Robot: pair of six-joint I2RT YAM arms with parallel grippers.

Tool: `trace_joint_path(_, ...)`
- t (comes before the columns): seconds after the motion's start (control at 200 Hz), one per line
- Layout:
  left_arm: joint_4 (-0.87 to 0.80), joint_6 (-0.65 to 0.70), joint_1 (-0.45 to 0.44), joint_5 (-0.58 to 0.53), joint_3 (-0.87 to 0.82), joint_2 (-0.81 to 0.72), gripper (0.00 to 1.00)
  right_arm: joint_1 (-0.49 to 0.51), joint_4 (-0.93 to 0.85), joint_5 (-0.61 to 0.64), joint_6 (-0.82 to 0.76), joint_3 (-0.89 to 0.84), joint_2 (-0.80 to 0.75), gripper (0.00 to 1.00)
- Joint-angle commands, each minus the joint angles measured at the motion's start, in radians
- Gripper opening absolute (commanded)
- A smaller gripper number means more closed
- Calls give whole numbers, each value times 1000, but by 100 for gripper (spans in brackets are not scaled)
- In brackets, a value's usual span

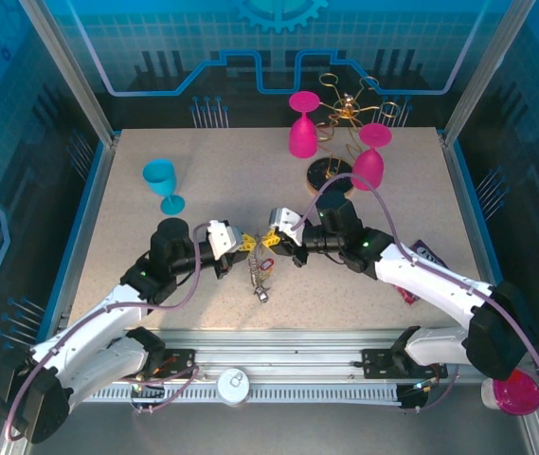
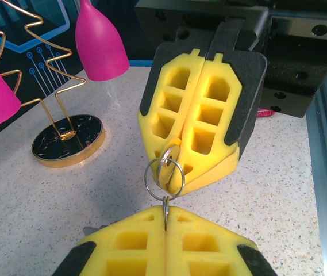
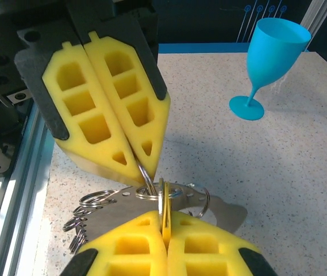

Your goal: Put the keys on the keyring

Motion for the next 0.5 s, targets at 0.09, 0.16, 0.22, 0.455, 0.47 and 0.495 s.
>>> trace_joint_path(0.09, -30, 11, 0, -21, 36, 15, 11, 17, -77, 67, -40, 63, -20, 0)
trace_joint_path(0.16, -31, -6, -2, -40, 26, 2, 27, 20, -106, 93, -48, 77, -16, 0)
trace_joint_path(0.22, -28, -19, -1, -59, 12, -19, 39, 24, -130, 111, -60, 92, -11, 0)
trace_joint_path(0.455, -20, -141, 5, -215, -20, -126, 61, 37, -212, 158, -113, 152, 29, 0)
trace_joint_path(0.47, -13, -153, 7, -237, -24, -135, 61, 38, -217, 160, -116, 158, 34, 0)
trace_joint_path(0.495, 0, -172, 6, -288, -32, -150, 63, 41, -222, 159, -121, 169, 42, 0)
